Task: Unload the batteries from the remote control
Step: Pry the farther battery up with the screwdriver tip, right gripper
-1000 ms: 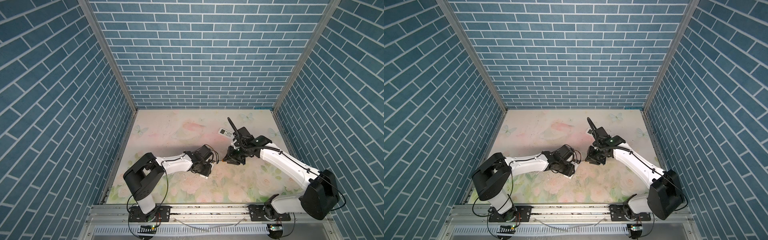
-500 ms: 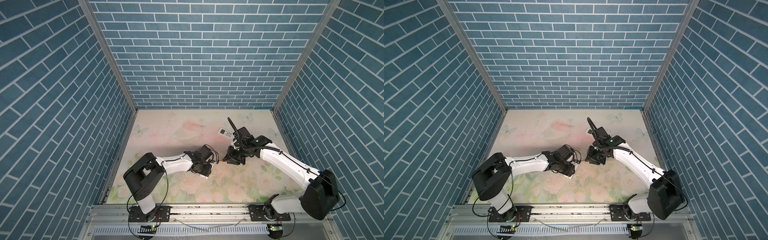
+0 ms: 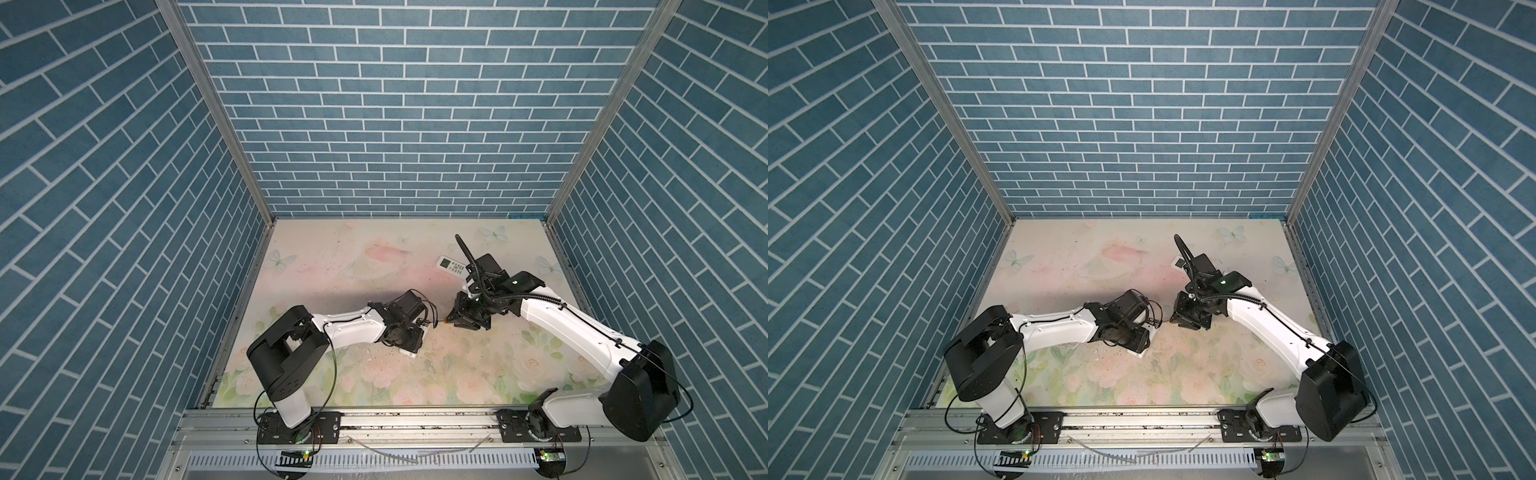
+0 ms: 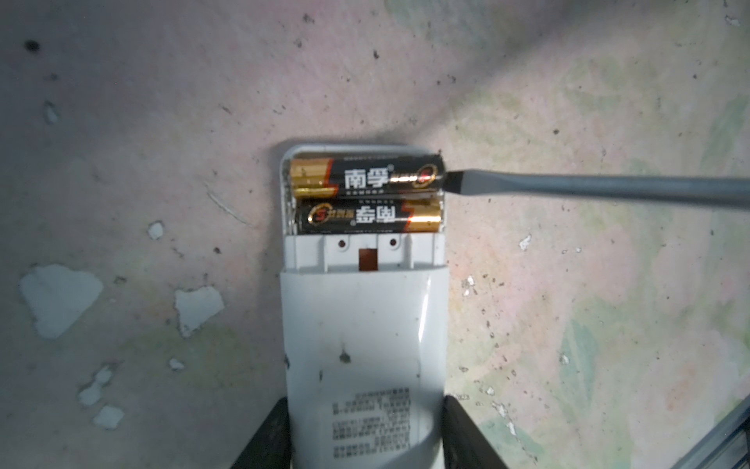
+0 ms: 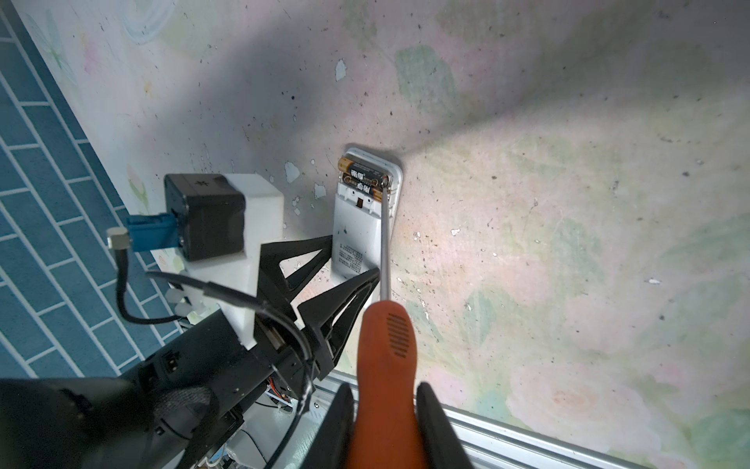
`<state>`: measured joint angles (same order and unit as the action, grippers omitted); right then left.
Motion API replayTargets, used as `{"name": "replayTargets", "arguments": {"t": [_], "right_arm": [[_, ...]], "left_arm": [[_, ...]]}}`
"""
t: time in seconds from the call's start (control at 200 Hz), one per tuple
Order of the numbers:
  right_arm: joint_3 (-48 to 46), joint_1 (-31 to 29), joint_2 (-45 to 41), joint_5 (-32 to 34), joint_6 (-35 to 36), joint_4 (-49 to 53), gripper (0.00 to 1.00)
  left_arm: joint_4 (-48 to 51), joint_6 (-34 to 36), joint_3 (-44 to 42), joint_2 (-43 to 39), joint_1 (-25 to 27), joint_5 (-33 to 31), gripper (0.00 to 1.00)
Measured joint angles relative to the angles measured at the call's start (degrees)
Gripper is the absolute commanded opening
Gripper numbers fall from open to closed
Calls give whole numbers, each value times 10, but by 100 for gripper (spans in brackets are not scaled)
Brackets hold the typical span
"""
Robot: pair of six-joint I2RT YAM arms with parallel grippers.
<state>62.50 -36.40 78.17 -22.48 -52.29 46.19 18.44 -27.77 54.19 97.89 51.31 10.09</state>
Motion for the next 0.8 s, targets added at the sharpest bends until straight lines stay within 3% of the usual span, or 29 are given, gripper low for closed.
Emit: {"name": "replayTargets", "arguments": {"t": [0.8], "right_arm": [[14, -1, -3, 8, 0, 0, 0]], "left_arm": [[0, -1, 0, 0, 1, -2, 30]]}}
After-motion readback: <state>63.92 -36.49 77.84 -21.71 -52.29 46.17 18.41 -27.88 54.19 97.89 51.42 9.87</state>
